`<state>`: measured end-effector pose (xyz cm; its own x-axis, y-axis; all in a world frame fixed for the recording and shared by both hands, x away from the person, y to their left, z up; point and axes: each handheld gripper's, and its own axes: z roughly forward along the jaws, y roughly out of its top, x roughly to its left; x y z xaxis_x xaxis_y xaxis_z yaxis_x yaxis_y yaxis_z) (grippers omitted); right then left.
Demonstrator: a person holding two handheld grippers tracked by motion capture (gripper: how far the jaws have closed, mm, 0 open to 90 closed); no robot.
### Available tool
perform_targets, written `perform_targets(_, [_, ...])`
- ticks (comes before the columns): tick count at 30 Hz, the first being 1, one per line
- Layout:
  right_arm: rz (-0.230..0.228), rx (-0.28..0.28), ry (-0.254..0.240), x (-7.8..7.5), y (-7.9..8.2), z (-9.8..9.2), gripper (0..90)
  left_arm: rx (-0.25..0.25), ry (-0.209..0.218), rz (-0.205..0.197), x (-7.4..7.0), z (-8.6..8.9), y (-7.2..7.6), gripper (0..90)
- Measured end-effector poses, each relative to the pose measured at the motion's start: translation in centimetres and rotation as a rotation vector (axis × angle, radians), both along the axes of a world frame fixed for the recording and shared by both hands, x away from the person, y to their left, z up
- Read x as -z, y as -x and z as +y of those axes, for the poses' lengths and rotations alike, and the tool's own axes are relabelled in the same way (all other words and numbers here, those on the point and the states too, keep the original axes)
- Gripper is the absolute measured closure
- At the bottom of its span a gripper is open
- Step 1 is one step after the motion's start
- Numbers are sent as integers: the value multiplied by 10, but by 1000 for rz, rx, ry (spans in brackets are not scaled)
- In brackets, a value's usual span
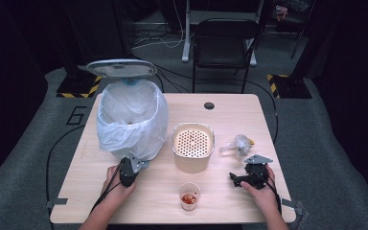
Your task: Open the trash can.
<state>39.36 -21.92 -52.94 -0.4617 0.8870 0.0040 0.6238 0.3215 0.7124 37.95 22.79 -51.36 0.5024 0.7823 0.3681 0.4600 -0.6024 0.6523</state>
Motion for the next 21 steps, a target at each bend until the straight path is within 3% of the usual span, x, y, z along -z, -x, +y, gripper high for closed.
perform_targets(11, [12, -12, 14, -1, 1, 0, 4, -4, 8, 19, -1, 1, -1, 900])
perform_targets(12, [22, -2, 10, -2, 1, 0, 20, -3, 7, 17, -1, 1, -1, 900])
perform_targets(14, [18, -8, 13, -7, 3, -1, 132, -8, 6, 10, -1, 0, 0, 900])
perform_targets(16, [1, -22, 30, -9, 4, -3, 144, -3, 7, 16, -1, 1, 0, 900])
perform_targets(21, [-27, 3, 24, -22, 9, -5, 184, -8, 9, 10, -1, 0, 0, 900])
